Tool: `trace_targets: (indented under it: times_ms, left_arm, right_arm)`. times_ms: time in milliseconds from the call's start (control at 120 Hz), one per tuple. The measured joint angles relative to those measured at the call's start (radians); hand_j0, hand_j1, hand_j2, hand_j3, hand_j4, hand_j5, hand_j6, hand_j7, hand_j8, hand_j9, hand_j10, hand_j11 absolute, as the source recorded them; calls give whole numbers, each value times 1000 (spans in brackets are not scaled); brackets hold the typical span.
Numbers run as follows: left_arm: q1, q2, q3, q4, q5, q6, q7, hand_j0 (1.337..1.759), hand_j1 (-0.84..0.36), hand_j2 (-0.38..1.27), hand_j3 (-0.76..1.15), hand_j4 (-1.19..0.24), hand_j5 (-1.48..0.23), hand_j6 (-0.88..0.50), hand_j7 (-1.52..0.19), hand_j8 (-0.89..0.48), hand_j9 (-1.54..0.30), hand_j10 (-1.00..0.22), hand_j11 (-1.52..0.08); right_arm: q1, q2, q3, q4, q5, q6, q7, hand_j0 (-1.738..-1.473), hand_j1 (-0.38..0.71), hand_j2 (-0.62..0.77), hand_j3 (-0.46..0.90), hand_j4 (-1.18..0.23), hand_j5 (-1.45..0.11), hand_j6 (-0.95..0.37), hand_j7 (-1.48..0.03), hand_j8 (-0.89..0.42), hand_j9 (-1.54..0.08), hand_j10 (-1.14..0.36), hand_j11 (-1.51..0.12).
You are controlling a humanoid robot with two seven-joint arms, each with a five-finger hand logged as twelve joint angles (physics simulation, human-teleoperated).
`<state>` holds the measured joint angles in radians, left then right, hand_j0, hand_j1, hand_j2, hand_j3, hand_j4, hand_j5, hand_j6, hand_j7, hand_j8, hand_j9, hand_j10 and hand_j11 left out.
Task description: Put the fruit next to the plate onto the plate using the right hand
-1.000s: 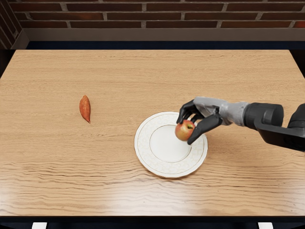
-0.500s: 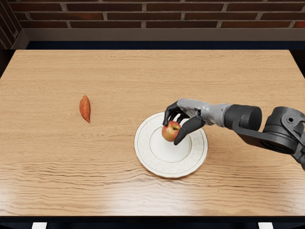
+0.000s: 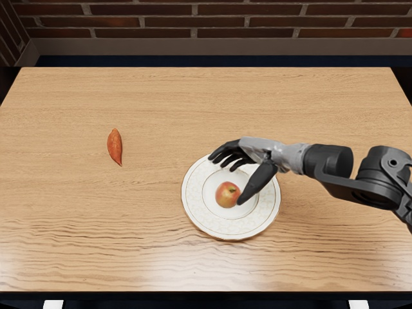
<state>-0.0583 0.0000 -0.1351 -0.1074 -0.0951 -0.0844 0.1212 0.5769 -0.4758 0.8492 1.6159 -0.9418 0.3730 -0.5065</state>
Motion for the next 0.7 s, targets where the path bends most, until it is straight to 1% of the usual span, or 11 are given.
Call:
trace_targets:
  times_ms: [125,267,400,558,700]
  left_arm:
    - [0,0,0,0,0,0,0,1658,349,0,0,0,0,-1,0,-1,0,0,0]
    - [0,0,0,0,0,0,0,1658,349,0,0,0,0,-1,0,-1,0,0,0]
    - [0,0,0,0,0,0,0,1658,349,0,0,0,0,-1,0,-1,0,0,0]
    - [0,0,0,0,0,0,0,1658,349,0,0,0,0,-1,0,-1,0,0,0]
    - [0,0,0,0,0,0,0,1658,349,0,0,0,0,-1,0,-1,0,0,0]
  right_arm:
    - [0,-32,6,-1,60,10,0,-1658,-166,29,0,-167,-230,-139,-222,-126,-229,-148,-227]
    - [4,-82,34,-20,166,91,1,-1658,-258,15,0,-84,-115,-70,-111,-63,-114,-74,-113]
    - [4,-137,74,-46,299,189,2,-1658,-302,8,0,-44,-60,-37,-58,-33,-60,-39,-59]
    - [1,-191,109,-81,442,227,1,-1658,-328,4,0,-20,-28,-17,-27,-16,-27,-18,-27]
    - [-4,-252,117,-164,606,235,0,-1658,-339,2,0,-10,-14,-9,-13,-8,-14,-9,-14]
